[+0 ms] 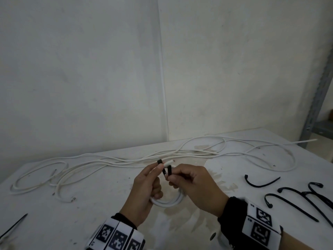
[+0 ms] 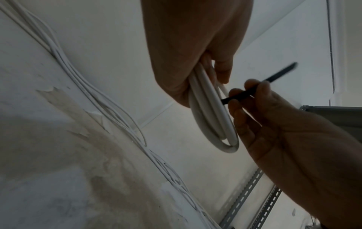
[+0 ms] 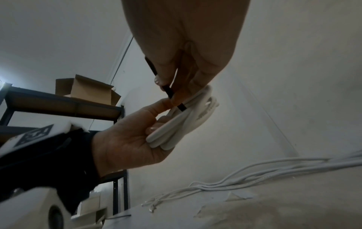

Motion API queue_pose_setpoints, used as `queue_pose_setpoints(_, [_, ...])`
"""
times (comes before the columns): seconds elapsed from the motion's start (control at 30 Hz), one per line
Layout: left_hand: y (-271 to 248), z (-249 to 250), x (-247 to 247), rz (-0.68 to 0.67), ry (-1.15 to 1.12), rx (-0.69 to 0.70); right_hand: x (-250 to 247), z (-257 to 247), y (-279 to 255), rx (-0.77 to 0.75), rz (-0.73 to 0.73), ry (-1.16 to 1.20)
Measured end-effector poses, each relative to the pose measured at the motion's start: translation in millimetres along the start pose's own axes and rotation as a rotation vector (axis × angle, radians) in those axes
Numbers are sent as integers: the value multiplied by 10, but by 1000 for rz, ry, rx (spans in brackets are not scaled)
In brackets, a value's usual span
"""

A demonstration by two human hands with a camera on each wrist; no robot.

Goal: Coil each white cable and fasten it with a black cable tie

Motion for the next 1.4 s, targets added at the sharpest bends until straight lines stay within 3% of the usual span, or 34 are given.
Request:
queue_pose_setpoints(0.17, [-4, -60, 26, -1, 18, 17, 35, -37, 69, 136, 85, 101])
queue_pose_setpoints(0.4, [-16, -51, 39, 14, 9, 1, 13, -59, 77, 225, 50, -65])
queue_pose_setpoints(0.7, [-45, -40, 67, 45, 10, -16, 0, -22, 71, 209, -13, -160])
queue_pose_setpoints(0.87, [-52, -23, 78, 59, 16, -13, 27, -35, 54, 136, 82, -57])
queue_pose_setpoints(1.03, [-52, 8, 78, 50, 21, 9, 55, -58, 8, 180, 10, -62])
queue_pose_setpoints(1.2, [-64, -31, 75, 50, 22, -19, 31, -79, 14, 43, 32, -13])
queue_pose_setpoints(1.4, [-38, 8, 24, 47, -28, -15, 38, -69, -71, -167, 24, -198])
Point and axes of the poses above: each hand's wrist, its own y-axis towards the middle knuckle, its own x-axis out of the palm, z = x × y, the point moved 2 cm from there along y, towards the middle knuckle, and after that the axes turned 9 degrees about -x, right-handed, at the moved point
